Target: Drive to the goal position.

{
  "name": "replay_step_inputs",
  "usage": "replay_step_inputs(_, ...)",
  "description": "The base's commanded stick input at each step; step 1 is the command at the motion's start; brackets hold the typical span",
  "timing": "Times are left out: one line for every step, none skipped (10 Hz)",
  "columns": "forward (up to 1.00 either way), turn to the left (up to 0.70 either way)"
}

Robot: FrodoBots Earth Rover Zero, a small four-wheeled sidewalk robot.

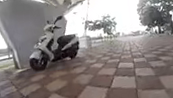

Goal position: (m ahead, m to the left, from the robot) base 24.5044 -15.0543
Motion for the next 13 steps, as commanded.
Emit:
replay_step_inputs(0.67,-0.34)
replay_step_inputs(0.67,-0.34)
replay_step_inputs(0.67,-0.34)
replay_step_inputs(0.67,-0.34)
replay_step_inputs(0.67,-0.34)
replay_step_inputs(0.67,-0.34)
replay_step_inputs(0.67,-0.34)
replay_step_inputs(0.67,-0.34)
replay_step_inputs(0.67,-0.19)
replay_step_inputs(0.68,-0.01)
replay_step_inputs(0.68,0.0)
replay_step_inputs(0.68,0.0)
replay_step_inputs(0.56,0.0)
